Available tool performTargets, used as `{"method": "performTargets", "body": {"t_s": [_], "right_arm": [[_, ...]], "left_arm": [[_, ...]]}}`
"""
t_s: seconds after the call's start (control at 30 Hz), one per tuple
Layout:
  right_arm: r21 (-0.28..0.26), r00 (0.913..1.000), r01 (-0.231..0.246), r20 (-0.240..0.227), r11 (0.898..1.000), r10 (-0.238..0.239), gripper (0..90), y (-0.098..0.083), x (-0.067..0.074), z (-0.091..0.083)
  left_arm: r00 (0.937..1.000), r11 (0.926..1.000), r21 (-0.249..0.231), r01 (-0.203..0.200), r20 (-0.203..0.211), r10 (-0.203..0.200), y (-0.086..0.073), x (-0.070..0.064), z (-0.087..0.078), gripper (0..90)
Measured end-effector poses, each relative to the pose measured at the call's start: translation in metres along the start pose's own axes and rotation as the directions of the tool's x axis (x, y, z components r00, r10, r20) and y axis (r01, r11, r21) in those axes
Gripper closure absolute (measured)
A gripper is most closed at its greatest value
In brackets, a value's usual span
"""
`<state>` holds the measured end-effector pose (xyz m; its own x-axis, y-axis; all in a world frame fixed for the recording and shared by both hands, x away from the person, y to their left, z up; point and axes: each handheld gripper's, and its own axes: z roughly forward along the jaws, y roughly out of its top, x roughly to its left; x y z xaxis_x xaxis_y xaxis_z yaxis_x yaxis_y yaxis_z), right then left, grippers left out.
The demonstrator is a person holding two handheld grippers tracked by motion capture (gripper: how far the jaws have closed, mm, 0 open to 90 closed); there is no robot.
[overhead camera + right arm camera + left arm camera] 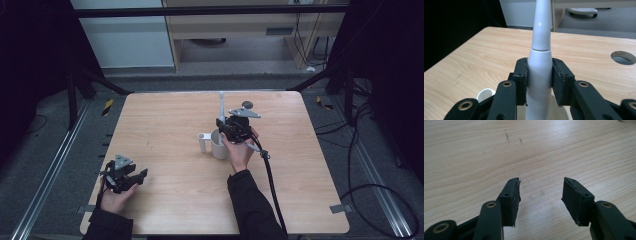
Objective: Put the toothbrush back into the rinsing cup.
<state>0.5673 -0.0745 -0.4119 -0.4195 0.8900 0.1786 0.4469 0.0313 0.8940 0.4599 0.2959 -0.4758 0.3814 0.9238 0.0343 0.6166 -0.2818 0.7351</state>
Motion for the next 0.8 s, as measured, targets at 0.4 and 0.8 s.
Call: {"method": "performTargets", "body": {"t_s": [0.4,0.8], "right_arm": [[0.077,0.9994,0.031,0.011,0.997,-0.032,67.4,-0.0043,-0.0008,0.0049],[0.090,0.9995,0.029,0.010,0.995,-0.030,66.8,-0.0042,-0.0024,0.0050]], "left_arm": [[1.0000,1.0000,0.000,0.000,0.000,0.000,0.0000,-0.0001,-0.0001,47.3],[1.0000,1.0000,0.001,-0.001,0.001,0.001,0.0000,-0.0003,-0.0001,47.2]]}}
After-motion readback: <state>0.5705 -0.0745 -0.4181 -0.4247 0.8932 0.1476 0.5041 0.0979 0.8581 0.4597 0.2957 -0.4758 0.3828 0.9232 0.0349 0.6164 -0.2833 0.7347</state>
